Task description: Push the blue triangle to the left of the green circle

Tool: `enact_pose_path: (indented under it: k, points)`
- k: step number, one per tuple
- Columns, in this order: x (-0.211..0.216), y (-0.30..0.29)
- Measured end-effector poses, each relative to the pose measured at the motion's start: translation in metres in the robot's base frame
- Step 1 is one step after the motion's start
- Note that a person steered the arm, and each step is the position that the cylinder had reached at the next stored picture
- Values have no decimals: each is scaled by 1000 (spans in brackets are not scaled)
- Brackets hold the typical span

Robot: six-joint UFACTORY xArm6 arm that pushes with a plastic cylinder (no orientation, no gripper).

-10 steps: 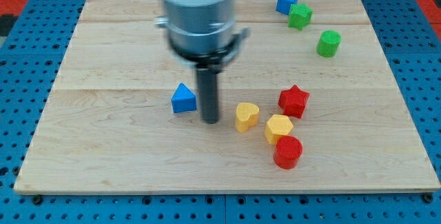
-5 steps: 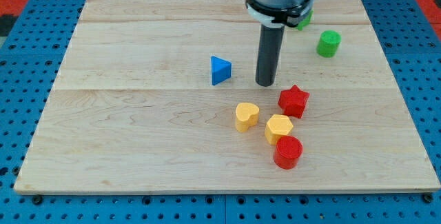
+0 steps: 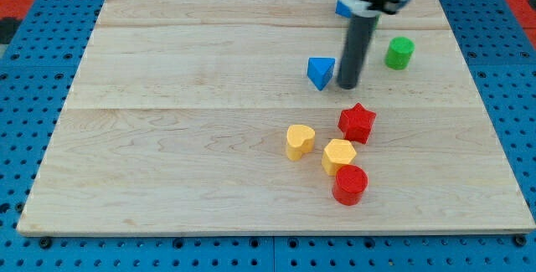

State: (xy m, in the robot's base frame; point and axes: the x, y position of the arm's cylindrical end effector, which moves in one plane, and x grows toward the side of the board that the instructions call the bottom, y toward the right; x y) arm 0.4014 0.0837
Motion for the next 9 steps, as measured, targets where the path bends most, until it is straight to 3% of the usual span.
enact_pose_path:
  k: [1,2,3,4,6,7,9]
  points:
    - [8,-50]
    - [-14,-74]
    - [-31,-59]
    - [-28,-6]
    - [-48,-46]
    - [-76,-5]
    - [-58,39]
